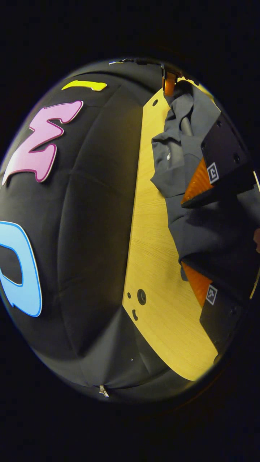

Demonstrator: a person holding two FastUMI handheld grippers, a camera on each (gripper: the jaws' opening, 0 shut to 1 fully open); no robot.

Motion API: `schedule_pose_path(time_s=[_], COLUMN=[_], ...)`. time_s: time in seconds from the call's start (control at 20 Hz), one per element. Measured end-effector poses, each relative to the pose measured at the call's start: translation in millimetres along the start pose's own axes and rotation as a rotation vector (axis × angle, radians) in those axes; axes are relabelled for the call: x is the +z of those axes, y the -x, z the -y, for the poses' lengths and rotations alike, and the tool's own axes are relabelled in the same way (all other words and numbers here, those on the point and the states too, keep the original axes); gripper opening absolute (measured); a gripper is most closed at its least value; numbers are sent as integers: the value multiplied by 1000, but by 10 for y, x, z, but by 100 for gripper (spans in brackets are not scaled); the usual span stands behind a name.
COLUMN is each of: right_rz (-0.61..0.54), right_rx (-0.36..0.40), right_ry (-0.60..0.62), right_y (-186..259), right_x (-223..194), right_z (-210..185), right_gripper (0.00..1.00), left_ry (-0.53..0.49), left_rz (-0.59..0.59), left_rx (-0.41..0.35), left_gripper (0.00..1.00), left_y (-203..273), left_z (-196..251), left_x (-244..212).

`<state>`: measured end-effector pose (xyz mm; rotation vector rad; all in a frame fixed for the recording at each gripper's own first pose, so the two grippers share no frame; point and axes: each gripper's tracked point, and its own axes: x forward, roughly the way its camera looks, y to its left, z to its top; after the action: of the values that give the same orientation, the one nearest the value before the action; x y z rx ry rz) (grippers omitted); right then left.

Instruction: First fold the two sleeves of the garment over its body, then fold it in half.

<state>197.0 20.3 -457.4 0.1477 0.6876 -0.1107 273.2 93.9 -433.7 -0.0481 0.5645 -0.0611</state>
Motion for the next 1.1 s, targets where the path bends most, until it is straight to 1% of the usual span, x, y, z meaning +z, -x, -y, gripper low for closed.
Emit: schedule_pose_path(time_s=[0.05, 0.1, 0.15, 0.2, 0.25, 0.3, 0.35, 0.4, 0.45, 0.6, 0.75, 0.95, 1.1], right_rz=[7, 17, 29, 40, 51, 62, 72, 79, 92, 112, 120, 126, 114], right_rx=[9, 13, 18, 22, 23, 31, 39, 48, 55, 72, 101, 138, 147], right_ry=[-8, -13, -11, -2, 11, 23, 28, 28, 31, 41, 15, -4, 8], right_y=[83, 186, 297, 426, 558, 699, 860, 998, 1161, 1608, 2006, 2402, 2647], right_x=[37, 78, 123, 175, 217, 261, 313, 349, 392, 452, 464, 425, 320], right_z=[-10, -13, -13, -13, -10, -20, -54, -89, -129, -256, -410, -538, -581], right_gripper=[75, 63, 88, 74, 87, 95, 95, 83, 95, 95, 95, 95, 95], left_ry=[6, 14, 24, 31, 32, 25, 10, -6, -15, -1, -3, -29, -34], left_rz=[6, 12, 17, 20, 21, 24, 28, 32, 36, 40, 49, 52, 57], left_rx=[-5, -14, -31, -47, -60, -75, -82, -90, -97, -125, -140, -153, -155], left_gripper=[89, 89, 91, 91, 91, 91, 91, 91, 91, 91, 91, 91, 91], left_y=[73, 166, 284, 393, 515, 632, 751, 879, 1016, 1431, 1839, 2272, 2529], left_z=[19, 48, 94, 143, 179, 219, 241, 266, 292, 379, 425, 481, 508], left_x=[39, 67, 113, 129, 146, 156, 177, 188, 216, 243, 251, 214, 168])
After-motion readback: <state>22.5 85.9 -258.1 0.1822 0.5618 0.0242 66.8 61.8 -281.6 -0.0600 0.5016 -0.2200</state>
